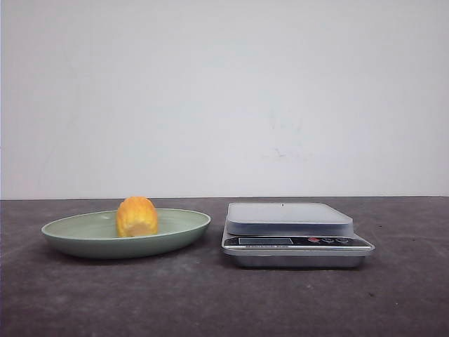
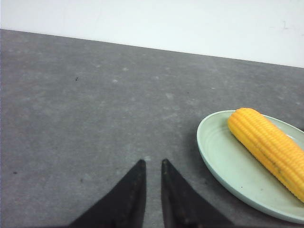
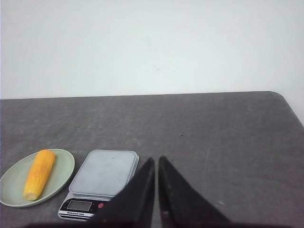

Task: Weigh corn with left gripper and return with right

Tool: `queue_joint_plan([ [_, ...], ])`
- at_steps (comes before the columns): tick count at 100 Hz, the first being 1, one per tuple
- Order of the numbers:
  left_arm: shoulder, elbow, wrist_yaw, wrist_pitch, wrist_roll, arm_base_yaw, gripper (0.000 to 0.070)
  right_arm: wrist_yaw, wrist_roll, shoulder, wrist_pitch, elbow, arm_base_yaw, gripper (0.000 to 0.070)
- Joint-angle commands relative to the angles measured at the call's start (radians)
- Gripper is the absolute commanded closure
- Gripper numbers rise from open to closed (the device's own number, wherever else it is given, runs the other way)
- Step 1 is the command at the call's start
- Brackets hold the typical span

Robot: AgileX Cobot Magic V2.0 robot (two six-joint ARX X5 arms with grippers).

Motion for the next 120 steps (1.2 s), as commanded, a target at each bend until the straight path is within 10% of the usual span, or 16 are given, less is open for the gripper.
queue_joint_plan([
  [1,-0.002,-0.018,0.001,-0.005,0.011,0.000,0.0685,0.004,0.010,-0.001,0.006,0.015,0.002,0.0693],
  [46,-0.002,-0.018,0.001,-0.005,0.011,0.000,0.0685,0.024,-0.084,-0.013,0.143,-0.024,-0.034,0.0693],
  [83,-0.002,-0.018,0.001,-0.006,0.011,0.000,0.0685,-0.055,-0.143,-0.217,0.792,-0.734,-0.245,0.0693],
  [120,-0.002,-0.018,0.001,-0.006,0.012,0.000,0.0685,-0.056,-0.144,-0.217,0.958,-1.106,-0.238,0.0693],
])
